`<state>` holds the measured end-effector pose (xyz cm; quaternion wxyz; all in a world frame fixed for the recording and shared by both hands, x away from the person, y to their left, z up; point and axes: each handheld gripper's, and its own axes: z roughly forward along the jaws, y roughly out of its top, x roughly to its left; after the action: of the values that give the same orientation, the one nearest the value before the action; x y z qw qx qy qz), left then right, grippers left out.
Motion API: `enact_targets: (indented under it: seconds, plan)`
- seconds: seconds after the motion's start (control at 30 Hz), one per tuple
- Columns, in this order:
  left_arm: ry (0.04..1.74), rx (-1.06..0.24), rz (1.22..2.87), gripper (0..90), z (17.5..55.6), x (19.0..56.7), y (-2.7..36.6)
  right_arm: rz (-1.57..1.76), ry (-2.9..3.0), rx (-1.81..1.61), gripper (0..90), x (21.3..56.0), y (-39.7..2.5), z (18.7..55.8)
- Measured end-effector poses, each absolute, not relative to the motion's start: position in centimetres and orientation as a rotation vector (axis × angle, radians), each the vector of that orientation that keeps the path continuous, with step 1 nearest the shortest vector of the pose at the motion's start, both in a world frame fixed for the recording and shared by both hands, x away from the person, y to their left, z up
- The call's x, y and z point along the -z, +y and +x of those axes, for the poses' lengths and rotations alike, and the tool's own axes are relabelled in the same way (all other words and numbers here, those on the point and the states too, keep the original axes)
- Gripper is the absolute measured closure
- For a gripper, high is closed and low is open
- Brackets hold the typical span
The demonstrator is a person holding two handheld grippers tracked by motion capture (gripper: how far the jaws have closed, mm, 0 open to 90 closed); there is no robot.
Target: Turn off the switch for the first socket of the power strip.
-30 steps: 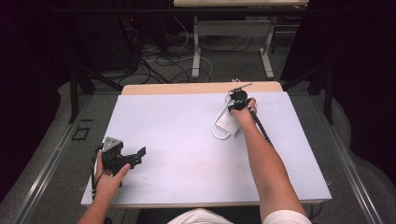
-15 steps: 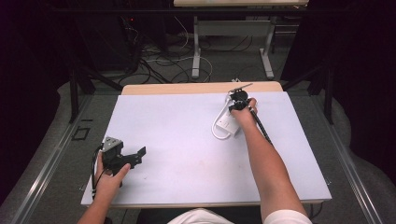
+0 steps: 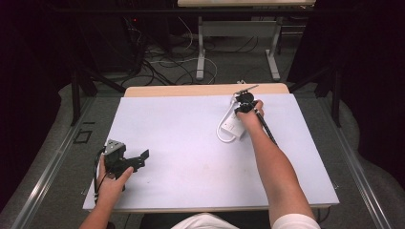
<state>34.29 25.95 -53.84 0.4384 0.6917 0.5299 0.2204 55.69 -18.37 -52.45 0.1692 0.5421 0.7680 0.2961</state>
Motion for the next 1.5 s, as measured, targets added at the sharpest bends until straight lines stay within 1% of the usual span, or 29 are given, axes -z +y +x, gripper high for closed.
enact_targets:
  seconds: [0.33, 0.63, 1.03, 1.2, 1.23, 1.3, 1.4, 1.5]
  plan:
    - [1.318, -0.551, 1.717, 0.5, 34.2, 53.8, 26.0, 1.503, 2.199, -0.847, 83.4, 51.8, -18.2, 55.4]
    - [1.323, -0.553, 1.71, 0.5, 34.1, 53.8, 26.1, 1.492, 2.184, -0.856, 75.2, 51.5, -18.4, 55.3]
    - [1.318, -0.555, 1.715, 0.5, 34.1, 53.8, 26.0, 1.45, 2.19, -0.862, 60.9, 51.0, -18.5, 55.0]
    - [1.315, -0.554, 1.716, 0.5, 34.1, 53.8, 26.0, 1.414, 2.208, -0.875, 58.2, 50.7, -18.4, 54.7]
    - [1.315, -0.554, 1.715, 0.5, 34.1, 53.8, 26.0, 1.424, 2.2, -0.882, 55.6, 50.6, -18.3, 54.6]
    - [1.314, -0.553, 1.713, 0.5, 34.1, 53.7, 26.0, 1.42, 2.196, -0.883, 54.3, 50.5, -18.3, 54.4]
    - [1.314, -0.551, 1.713, 0.5, 34.1, 53.7, 26.0, 1.413, 2.183, -0.884, 49.0, 50.1, -18.3, 54.1]
    - [1.313, -0.551, 1.715, 0.5, 34.1, 53.7, 25.9, 1.404, 2.192, -0.894, 46.1, 49.7, -18.3, 53.7]
